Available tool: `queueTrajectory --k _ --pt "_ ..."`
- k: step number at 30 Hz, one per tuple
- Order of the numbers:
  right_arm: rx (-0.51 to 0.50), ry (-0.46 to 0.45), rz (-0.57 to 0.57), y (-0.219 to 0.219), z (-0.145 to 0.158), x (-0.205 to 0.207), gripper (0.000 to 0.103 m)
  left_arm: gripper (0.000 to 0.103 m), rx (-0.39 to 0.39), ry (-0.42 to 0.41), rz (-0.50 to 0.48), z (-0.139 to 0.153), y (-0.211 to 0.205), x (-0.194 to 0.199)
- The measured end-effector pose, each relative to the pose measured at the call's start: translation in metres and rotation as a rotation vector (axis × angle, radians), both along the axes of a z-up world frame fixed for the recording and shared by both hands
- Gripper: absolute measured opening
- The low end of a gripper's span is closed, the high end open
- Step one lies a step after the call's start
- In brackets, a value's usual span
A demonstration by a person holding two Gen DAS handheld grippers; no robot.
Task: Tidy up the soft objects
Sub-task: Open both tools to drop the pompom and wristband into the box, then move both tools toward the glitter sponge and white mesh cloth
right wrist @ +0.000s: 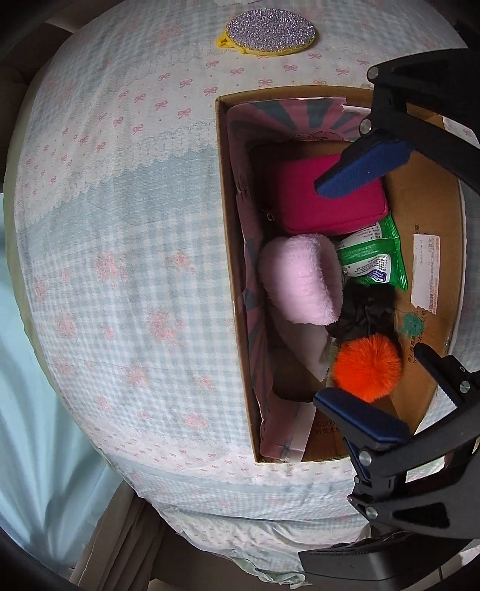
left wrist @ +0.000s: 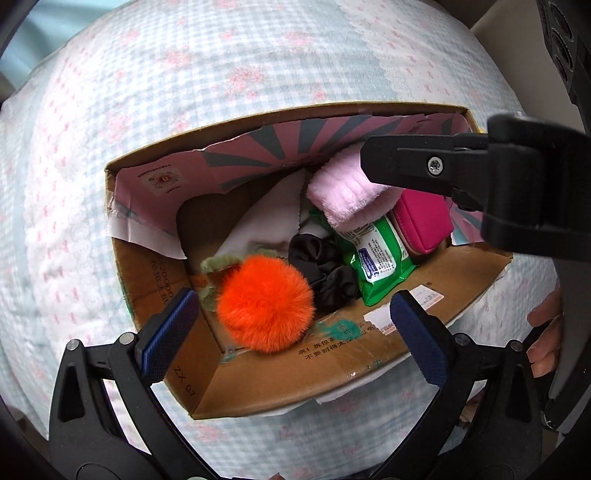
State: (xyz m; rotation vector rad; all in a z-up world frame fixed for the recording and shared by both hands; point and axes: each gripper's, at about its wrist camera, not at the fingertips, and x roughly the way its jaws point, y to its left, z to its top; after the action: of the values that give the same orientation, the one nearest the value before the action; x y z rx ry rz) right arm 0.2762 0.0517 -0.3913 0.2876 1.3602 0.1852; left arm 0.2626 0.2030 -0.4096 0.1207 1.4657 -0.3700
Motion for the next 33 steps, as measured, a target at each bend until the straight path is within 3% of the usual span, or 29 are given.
queueTrajectory --k 9,14,23,29,33 --pt "-0.027 -0.077 0.016 -0.006 0.051 -0.029 0.102 0.103 -0.012 -0.09 0.015 0.058 0.003 -0.023" --pt "-0.037 -0.163 0.031 -0.011 0.102 -0.062 0.102 0.103 -0.009 -0.171 0.037 0.11 0.013 -0.052" --pt "-0.169 -0.318 0.025 -0.027 0.195 -0.137 0.102 0.103 -0.04 -0.345 0.071 0.19 0.019 -0.105" --pt "-0.239 -0.387 -0.04 -0.056 0.231 -0.191 0.102 0.103 -0.029 -0.411 0.081 0.209 0.007 -0.14" --pt "-0.264 -0.408 -0.104 -0.087 0.243 -0.218 0.102 0.103 -0.053 -0.408 0.074 0.209 -0.014 -0.152"
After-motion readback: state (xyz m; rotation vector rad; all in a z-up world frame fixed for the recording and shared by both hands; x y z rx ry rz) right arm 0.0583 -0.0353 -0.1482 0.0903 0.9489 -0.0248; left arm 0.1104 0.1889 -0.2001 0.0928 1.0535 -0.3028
